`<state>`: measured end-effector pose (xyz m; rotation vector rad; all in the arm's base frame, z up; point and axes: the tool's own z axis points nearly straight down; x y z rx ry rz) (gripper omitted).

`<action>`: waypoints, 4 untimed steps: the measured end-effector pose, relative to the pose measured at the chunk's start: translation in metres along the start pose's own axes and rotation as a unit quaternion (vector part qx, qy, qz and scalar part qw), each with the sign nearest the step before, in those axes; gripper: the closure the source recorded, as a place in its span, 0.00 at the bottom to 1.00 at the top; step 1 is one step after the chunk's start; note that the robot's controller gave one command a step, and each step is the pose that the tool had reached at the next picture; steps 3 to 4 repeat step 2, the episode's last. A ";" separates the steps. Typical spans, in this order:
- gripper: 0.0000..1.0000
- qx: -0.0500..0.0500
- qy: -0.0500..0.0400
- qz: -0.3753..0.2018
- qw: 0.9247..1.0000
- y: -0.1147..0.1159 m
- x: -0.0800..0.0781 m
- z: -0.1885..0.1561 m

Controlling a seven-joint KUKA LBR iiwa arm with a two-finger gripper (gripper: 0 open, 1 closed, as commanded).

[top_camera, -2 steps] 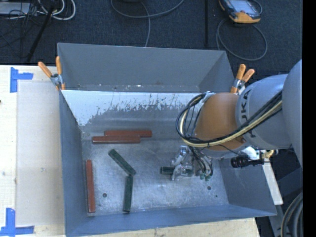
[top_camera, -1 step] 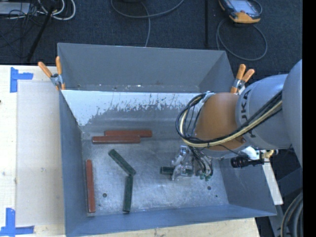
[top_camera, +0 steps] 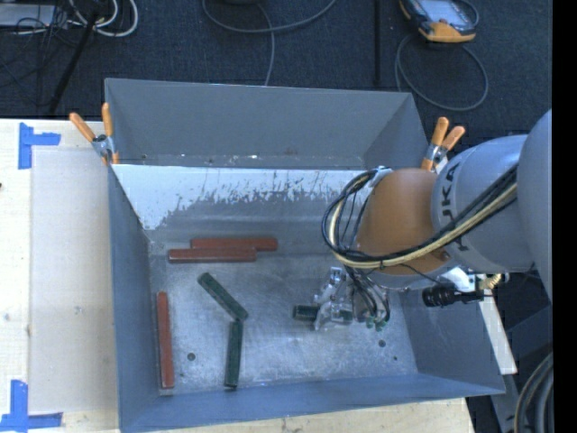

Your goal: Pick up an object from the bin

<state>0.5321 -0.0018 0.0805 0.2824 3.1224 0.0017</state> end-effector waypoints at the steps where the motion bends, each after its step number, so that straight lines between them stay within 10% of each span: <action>1: 1.00 0.001 0.005 0.000 1.000 0.000 0.002 -0.011; 4: 1.00 0.000 0.004 -0.001 1.000 0.000 0.001 -0.024</action>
Offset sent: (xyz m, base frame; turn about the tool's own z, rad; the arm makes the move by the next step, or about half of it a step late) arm 0.0001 -0.0001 0.0280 0.0000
